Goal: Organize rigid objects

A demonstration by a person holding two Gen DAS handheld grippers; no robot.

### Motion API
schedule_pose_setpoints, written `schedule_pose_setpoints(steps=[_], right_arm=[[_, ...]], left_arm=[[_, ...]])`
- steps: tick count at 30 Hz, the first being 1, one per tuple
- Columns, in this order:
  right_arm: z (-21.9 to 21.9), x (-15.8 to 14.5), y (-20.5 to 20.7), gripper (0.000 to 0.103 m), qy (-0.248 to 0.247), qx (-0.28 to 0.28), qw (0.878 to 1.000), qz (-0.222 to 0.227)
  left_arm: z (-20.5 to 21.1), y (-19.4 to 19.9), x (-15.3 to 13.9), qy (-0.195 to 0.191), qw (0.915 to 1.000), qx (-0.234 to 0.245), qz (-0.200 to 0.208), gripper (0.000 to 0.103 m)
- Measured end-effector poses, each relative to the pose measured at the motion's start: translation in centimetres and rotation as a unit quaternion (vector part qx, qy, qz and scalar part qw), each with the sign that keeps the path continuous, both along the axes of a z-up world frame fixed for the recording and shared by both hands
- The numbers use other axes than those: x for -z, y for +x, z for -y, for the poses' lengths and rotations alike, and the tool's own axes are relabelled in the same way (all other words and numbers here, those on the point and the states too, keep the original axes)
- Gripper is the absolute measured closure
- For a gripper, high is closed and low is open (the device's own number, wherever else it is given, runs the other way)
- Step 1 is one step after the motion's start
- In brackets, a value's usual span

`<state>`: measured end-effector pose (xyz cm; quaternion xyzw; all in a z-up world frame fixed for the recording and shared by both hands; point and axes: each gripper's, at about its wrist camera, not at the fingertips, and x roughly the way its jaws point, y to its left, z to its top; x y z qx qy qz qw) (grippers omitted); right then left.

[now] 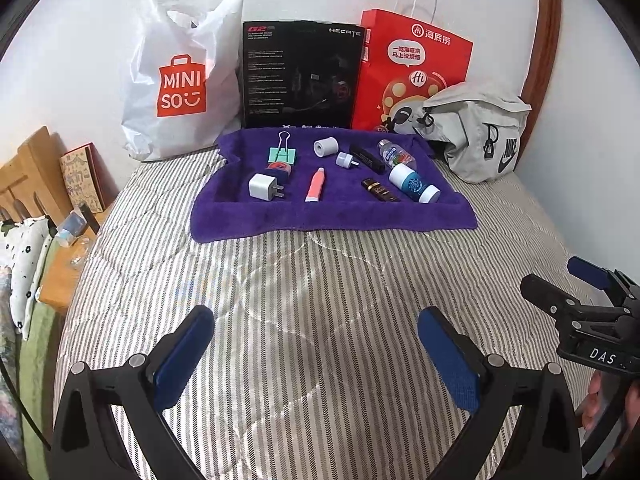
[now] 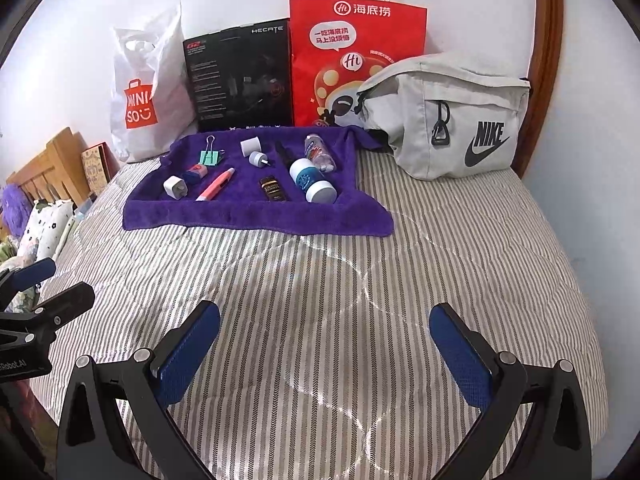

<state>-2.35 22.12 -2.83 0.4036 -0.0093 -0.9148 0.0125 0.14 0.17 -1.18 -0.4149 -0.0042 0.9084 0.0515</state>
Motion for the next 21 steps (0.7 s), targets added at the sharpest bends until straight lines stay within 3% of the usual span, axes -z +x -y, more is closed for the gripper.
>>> schedule_pose_setpoints(steps=[21], right_arm=[[0.30, 0.27, 0.41, 0.000, 0.002, -0.004, 1.000, -0.001]], left_arm=[[0.13, 0.42, -0.26, -0.001, 1.0000, 0.002, -0.002, 0.000]])
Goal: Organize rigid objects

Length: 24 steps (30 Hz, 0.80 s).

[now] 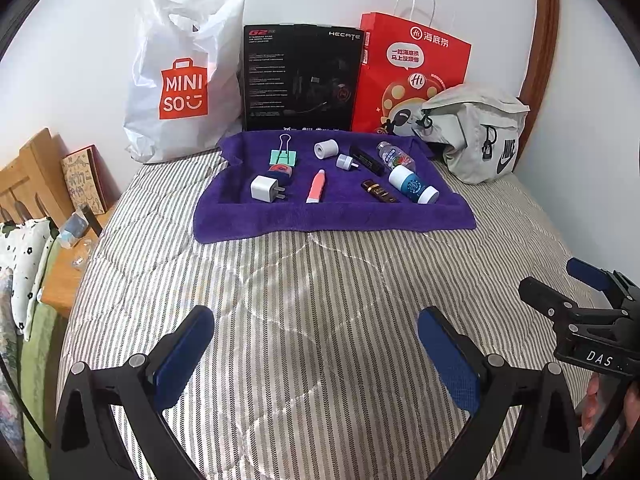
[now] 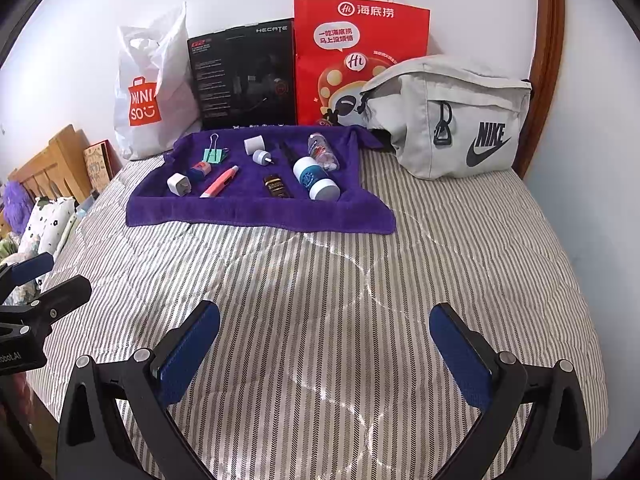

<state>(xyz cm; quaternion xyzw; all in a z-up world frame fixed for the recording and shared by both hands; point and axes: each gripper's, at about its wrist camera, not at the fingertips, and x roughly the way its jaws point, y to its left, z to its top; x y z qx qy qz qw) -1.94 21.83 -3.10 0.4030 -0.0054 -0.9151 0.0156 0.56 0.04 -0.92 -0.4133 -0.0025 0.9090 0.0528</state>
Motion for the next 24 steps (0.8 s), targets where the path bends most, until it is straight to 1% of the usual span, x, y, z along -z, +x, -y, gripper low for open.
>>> schedule_pose_setpoints(steps=[13, 16, 24], right_arm=[[-0.23, -0.11, 0.18, 0.000, 0.000, 0.001, 1.000, -0.001], [-0.29, -0.18, 0.27, 0.000, -0.008, -0.002, 1.000, -0.001], [-0.25, -0.13, 0.56, 0.000, -0.004, -0.005, 1.000, -0.001]], left_arm=[[-0.19, 0.20, -0.10, -0.002, 1.0000, 0.000, 0.000, 0.000], [-0.12, 0.22, -0.11, -0.001, 1.0000, 0.001, 0.001, 0.000], [-0.09, 0.17, -0.16, -0.004, 1.0000, 0.001, 0.002, 0.000]])
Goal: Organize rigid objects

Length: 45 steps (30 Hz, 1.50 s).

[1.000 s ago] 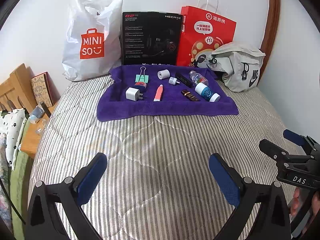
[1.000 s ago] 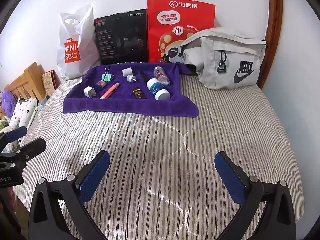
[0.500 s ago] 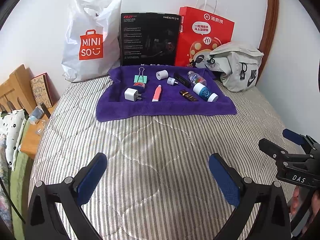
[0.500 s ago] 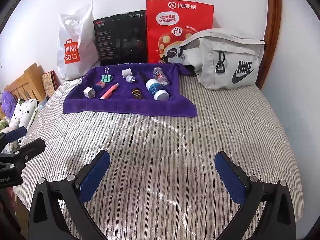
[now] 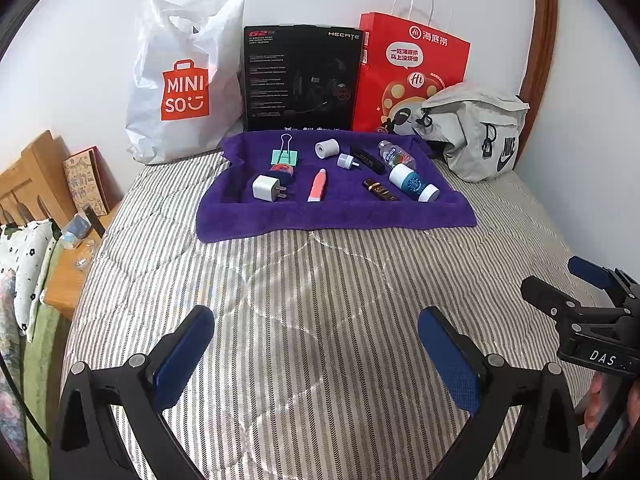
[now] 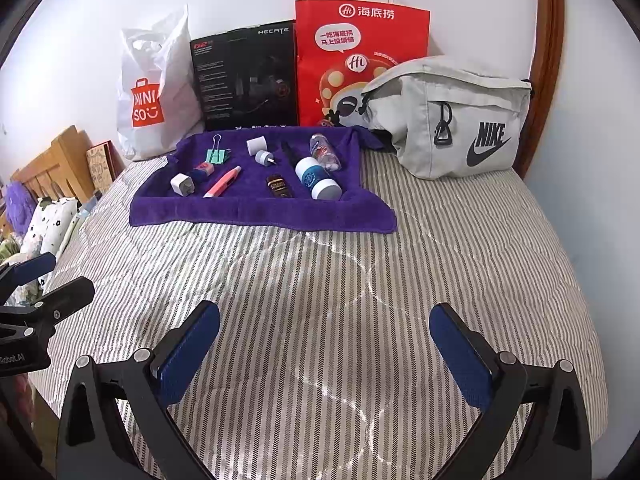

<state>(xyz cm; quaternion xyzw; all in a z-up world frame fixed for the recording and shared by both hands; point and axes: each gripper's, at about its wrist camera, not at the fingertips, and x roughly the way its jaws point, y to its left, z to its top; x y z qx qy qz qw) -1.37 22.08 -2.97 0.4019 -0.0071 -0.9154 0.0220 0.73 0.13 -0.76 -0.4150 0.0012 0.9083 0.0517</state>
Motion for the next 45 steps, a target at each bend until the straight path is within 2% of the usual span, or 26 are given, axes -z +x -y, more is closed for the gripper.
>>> schedule_pose_setpoints(steps=[45], right_arm=[[0.39, 0.04, -0.03, 0.000, 0.002, -0.002, 1.000, 0.001]], left_arm=[[0.33, 0.08, 0.07, 0.000, 1.0000, 0.001, 0.000, 0.000]])
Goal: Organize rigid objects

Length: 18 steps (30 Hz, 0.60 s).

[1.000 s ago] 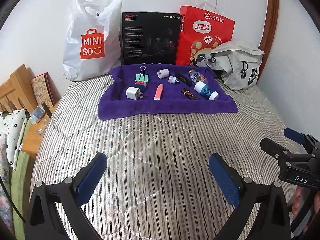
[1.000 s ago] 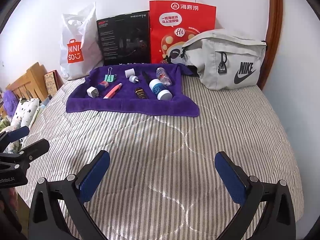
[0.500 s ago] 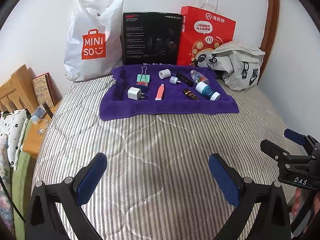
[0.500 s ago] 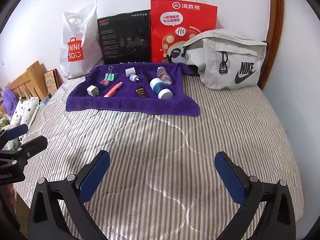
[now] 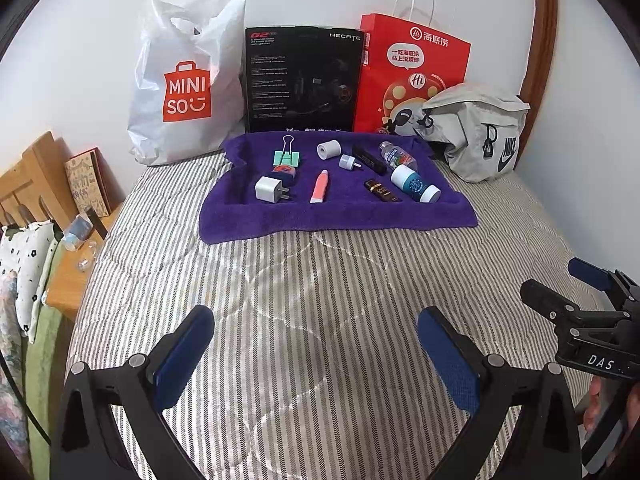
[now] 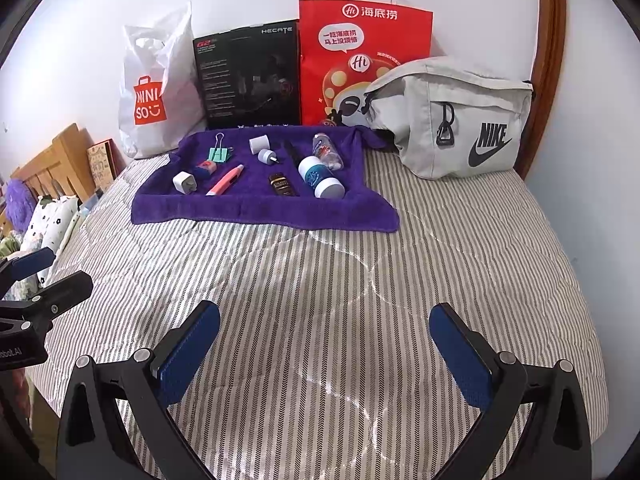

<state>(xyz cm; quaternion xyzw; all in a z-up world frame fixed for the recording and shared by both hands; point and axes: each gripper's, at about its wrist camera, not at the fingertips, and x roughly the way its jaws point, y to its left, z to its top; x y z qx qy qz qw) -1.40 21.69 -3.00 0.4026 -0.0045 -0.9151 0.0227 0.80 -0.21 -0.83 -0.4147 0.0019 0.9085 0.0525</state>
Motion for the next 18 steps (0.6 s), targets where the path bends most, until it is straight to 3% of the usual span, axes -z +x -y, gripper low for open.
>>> schedule_pose_setpoints(steps=[18], right_arm=[[-0.06, -0.21, 0.09, 0.000, -0.001, 0.002, 1.000, -0.003]], left_arm=[[0.55, -0.23, -0.45, -0.001, 1.0000, -0.001, -0.006, 0.000]])
